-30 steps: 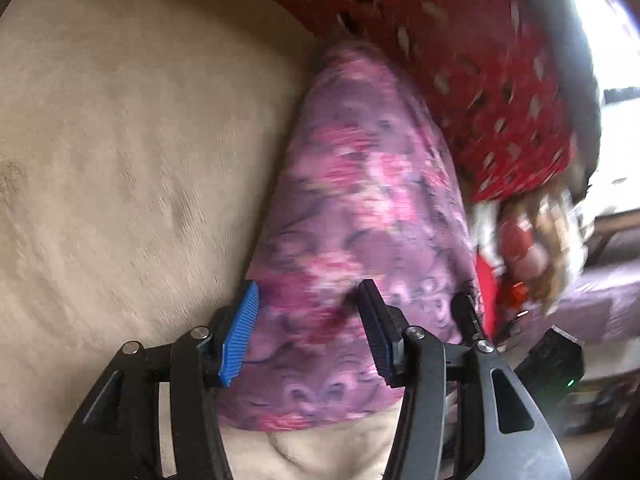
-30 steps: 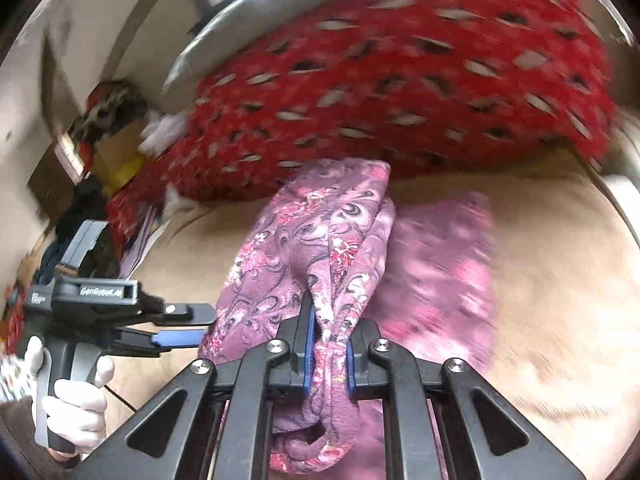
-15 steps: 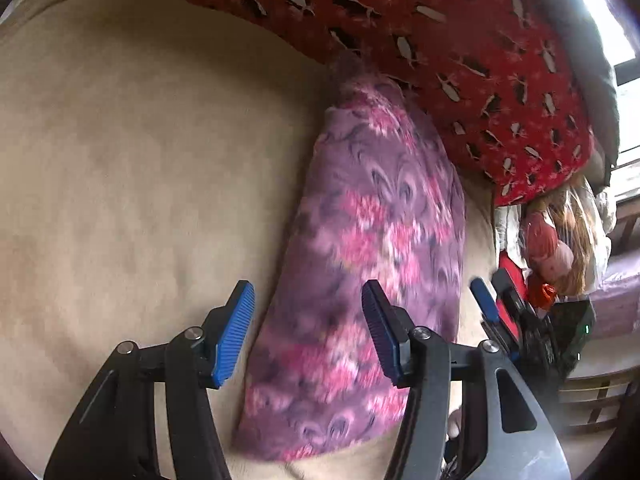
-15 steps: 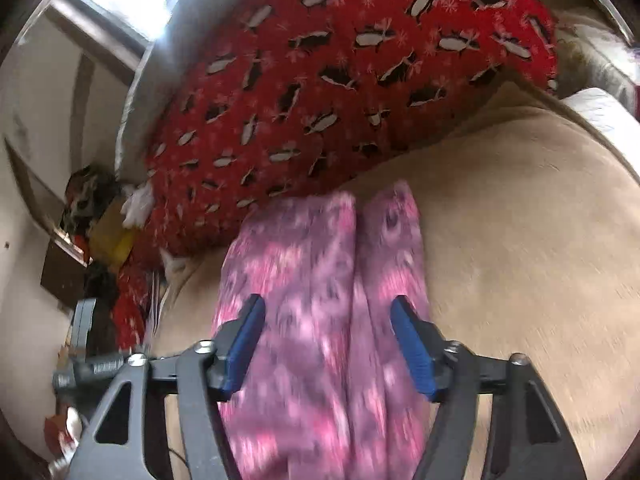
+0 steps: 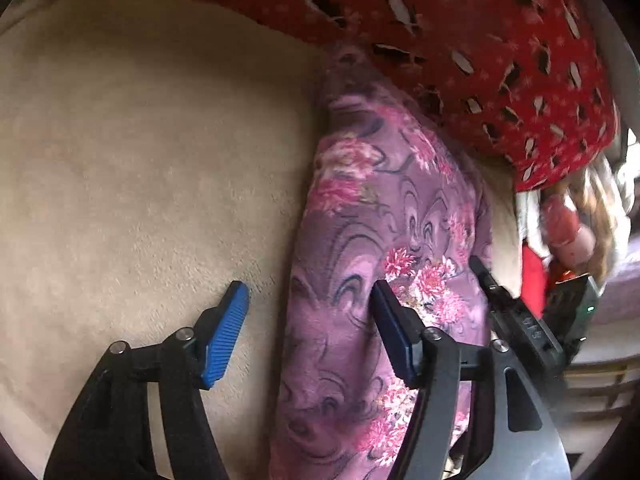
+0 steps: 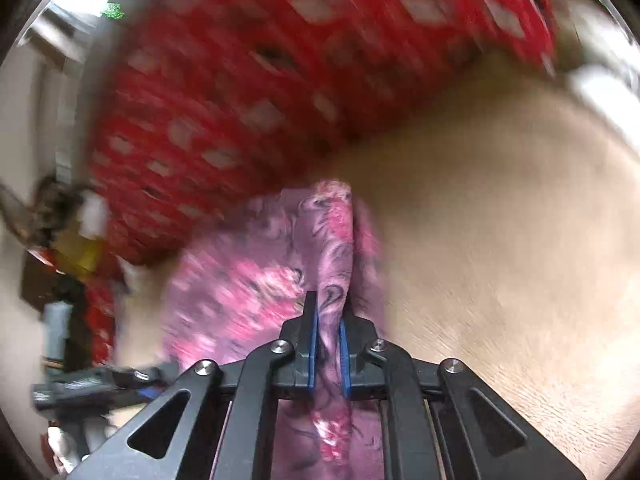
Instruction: Fold small clothes
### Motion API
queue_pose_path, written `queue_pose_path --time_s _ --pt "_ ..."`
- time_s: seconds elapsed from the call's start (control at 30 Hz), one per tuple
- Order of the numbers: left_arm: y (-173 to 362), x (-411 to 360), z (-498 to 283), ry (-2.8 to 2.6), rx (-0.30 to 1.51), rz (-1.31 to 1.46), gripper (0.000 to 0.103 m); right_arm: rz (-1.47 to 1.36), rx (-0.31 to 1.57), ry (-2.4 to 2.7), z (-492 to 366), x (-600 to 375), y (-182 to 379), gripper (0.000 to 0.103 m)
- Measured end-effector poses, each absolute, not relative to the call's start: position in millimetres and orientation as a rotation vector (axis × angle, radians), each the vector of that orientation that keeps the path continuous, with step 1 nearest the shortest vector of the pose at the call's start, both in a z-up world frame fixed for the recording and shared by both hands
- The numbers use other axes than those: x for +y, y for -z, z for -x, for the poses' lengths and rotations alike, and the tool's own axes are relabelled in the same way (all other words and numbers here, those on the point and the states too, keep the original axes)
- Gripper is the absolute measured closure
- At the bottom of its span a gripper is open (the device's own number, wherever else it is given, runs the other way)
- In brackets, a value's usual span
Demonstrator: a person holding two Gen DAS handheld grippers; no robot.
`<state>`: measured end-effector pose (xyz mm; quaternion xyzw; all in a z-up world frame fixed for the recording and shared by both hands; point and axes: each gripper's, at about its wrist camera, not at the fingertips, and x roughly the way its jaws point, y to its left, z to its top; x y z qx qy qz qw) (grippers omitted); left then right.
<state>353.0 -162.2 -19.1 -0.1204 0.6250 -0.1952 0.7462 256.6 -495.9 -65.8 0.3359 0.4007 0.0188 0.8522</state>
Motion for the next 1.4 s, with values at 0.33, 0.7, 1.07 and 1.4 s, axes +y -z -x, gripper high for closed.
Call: queue_pose_path --time_s 0.33,0.7,1.07,1.4 --pt "9 -124 -274 0.470 1.335 0.213 0.040 -0.760 0.726 -0.133 -144 -486 30 0.073" --pt "-3 -101 -229 0.503 1.344 0.331 0.040 -0.855 0.748 -0.056 -91 -461 42 0.060" --pt "26 -119 -244 0.372 1.414 0.233 0.040 -0.884 0.616 -0.217 -71 -469 8 0.099" --pt "-6 -119 -237 0.441 1.322 0.235 0.040 -0.915 0.762 -0.072 -57 -489 49 0.091"
